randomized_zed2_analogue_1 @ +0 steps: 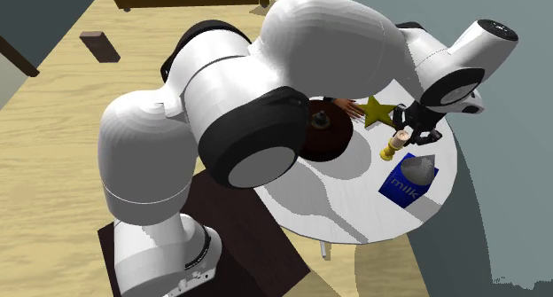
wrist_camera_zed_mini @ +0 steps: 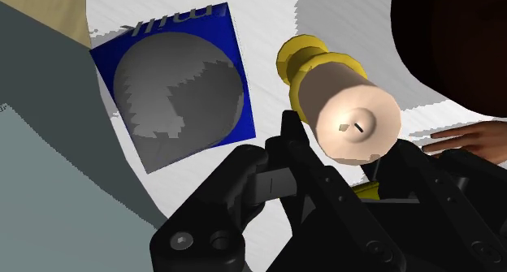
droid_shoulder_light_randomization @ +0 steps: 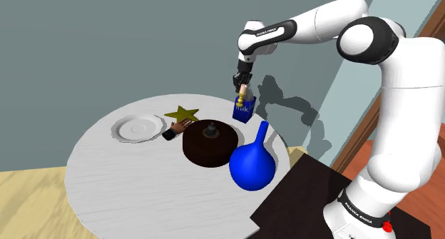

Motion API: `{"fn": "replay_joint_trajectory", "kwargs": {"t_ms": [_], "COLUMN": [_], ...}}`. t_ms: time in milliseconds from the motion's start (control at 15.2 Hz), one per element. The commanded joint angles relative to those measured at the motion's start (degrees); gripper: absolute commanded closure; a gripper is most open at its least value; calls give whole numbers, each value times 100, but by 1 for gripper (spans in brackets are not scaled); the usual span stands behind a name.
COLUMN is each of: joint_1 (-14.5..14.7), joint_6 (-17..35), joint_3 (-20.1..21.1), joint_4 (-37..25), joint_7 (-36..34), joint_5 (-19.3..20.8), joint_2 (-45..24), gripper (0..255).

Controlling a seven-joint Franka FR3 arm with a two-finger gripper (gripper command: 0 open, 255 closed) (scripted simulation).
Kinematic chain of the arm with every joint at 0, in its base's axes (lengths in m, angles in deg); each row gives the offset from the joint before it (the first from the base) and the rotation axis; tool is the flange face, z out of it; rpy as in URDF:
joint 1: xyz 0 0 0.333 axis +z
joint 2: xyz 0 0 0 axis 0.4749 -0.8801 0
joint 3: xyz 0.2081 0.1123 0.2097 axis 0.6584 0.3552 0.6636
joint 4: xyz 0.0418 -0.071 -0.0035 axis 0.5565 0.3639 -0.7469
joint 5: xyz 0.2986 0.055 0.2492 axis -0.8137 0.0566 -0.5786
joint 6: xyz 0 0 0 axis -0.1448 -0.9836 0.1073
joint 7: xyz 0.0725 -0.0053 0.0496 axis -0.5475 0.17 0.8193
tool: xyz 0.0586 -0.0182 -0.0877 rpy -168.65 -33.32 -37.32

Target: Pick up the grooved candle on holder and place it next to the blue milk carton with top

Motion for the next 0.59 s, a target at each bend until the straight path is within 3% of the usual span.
{"fn": "replay_joint_trajectory", "kwargs": {"t_ms": [0, 528], "joint_1": [-2, -1], "joint_6": [138, 644], "joint_3": [-1, 0], "joint_4": [79, 344], "joint_7": [8, 22], "joint_5": [-1, -6], "joint_2": [-57, -299], "gripper": [255, 255]}}
